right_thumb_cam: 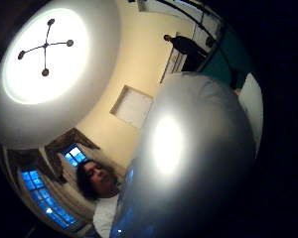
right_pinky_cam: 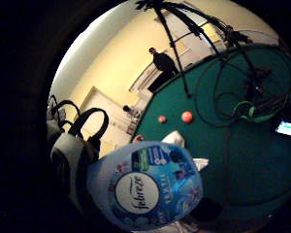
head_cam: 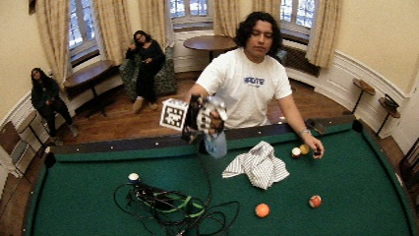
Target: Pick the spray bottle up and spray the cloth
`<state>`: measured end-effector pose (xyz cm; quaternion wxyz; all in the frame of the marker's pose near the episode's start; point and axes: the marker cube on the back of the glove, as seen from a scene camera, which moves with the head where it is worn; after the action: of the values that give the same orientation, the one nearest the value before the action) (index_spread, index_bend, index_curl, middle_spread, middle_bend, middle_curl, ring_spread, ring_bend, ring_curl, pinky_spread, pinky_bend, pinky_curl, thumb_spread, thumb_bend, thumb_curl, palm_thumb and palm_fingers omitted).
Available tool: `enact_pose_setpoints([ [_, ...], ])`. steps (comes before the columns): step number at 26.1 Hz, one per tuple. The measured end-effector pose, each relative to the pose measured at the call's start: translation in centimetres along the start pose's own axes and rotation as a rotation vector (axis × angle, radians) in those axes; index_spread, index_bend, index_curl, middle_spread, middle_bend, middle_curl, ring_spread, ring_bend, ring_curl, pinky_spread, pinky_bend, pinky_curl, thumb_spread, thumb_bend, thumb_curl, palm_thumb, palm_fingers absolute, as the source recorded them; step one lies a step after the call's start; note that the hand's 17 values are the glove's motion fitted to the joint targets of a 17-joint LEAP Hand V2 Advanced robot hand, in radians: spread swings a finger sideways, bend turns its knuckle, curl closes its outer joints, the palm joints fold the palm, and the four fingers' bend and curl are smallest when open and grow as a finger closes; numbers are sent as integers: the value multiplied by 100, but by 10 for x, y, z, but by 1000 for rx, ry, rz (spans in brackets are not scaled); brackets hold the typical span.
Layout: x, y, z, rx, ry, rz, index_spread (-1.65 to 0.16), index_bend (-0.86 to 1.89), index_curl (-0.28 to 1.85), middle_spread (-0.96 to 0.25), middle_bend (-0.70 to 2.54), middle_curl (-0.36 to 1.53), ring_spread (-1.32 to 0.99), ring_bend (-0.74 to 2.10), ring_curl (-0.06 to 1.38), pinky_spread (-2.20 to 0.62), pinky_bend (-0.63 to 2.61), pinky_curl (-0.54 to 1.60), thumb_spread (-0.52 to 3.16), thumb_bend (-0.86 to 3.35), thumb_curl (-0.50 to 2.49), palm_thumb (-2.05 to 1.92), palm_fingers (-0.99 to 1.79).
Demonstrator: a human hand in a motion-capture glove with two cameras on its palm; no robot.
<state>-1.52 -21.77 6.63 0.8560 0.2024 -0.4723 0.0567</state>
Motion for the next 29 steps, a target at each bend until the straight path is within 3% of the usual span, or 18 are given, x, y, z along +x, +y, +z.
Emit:
enact_pose_setpoints([
  [5, -57, -6, -8, -140, 14, -44, -25, 46, 46, -19, 66, 55, -20, 75, 47, -30, 44, 39, 39, -2, 67, 95, 143],
  [11, -69, -24, 48, -336, 236, -2, -25, 46, 49, -19, 67, 55, -20, 76, 48, -30, 46, 40, 34, -2, 70, 96, 141],
  [23, 13, 25, 147, -927, 611, 523, -24, 46, 52, -19, 69, 56, -20, 78, 49, -29, 47, 42, 30, -3, 75, 95, 140],
  [29, 76, 58, 177, -1124, 869, 678, -25, 45, 53, -19, 70, 56, -20, 78, 49, -29, 47, 42, 29, -2, 76, 95, 140],
])
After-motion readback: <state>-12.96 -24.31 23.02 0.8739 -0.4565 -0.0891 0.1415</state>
